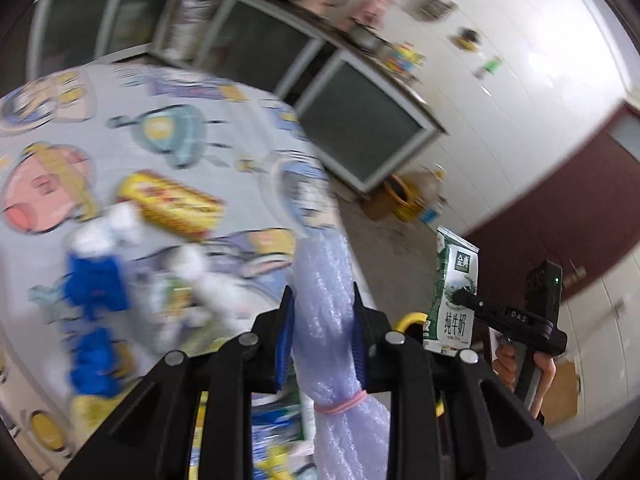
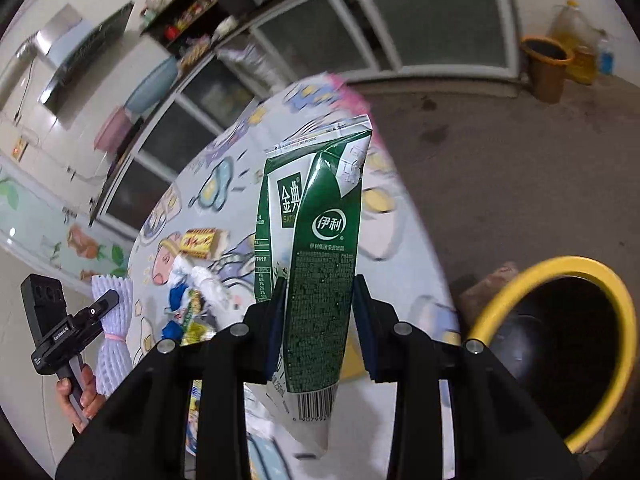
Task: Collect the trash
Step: 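Carry the foam net and milk cartons over the yellow-rimmed bin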
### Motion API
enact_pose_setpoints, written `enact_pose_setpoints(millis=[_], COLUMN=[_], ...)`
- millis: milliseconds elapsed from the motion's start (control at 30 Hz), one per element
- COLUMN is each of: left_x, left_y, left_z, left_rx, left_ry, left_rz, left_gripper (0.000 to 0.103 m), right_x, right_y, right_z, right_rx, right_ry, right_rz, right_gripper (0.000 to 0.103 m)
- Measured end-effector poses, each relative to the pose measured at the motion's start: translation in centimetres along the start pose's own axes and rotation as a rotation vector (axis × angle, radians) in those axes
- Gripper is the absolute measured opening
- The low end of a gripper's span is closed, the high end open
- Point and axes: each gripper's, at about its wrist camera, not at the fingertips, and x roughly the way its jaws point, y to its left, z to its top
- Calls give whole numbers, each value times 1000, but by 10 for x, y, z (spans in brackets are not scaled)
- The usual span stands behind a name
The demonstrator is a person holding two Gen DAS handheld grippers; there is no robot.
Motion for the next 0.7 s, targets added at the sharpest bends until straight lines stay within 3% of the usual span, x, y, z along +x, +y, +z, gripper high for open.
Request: enact_pose_setpoints(millis=[167,367,500,700], left_x=[47,114,164,228], left_y=[-67,-148,-199,-242], left_z=[-9,-31,-54,-81], left_rx=[103,239,304,340], left_ry=[58,156,243,326], left_rz=[-91,-168,-217,-227], left_gripper=[23,23,23,24], right_x=[-55,-90,-93,-77], right_y=[-56,-109,-139,-177], right_z=[-19,-47,-68,-91], right_rx=[70,126,159,195], right_ry=[-89,-161,-168,-135], right_rz=[-57,-139,-178,-248], right_gripper=[31,31,31,31])
